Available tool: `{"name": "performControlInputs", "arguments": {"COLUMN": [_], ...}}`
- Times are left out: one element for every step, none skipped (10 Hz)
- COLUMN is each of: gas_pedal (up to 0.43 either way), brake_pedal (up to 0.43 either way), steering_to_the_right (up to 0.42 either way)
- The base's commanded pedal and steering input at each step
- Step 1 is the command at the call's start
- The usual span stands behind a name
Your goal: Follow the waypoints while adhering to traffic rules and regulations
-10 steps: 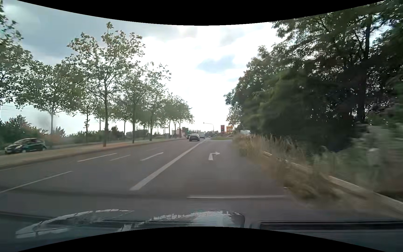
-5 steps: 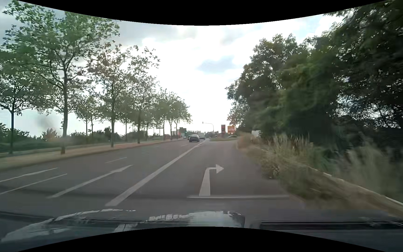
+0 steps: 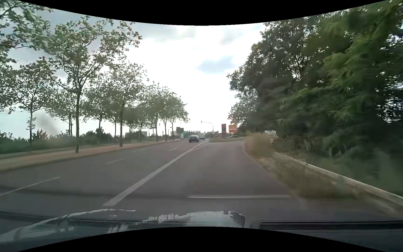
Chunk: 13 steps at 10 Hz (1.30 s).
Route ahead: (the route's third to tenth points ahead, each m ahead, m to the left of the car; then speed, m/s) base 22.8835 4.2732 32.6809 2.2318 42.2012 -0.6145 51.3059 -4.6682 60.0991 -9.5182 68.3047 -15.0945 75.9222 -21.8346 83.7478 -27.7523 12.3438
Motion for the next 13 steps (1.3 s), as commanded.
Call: {"name": "performControlInputs", "arguments": {"gas_pedal": [0.087,0.087,0.087,0.087,0.087,0.079,0.059,0.059,0.059,0.059,0.059,0.059,0.059], "brake_pedal": [0.0,0.0,0.0,0.0,0.0,0.0,0.0,0.0,0.0,0.0,0.0,0.0,0.0], "steering_to_the_right": [0.012,0.013,0.013,0.015,0.018,0.02,0.02,0.02,0.022,0.024,0.029,0.039,0.048]}}
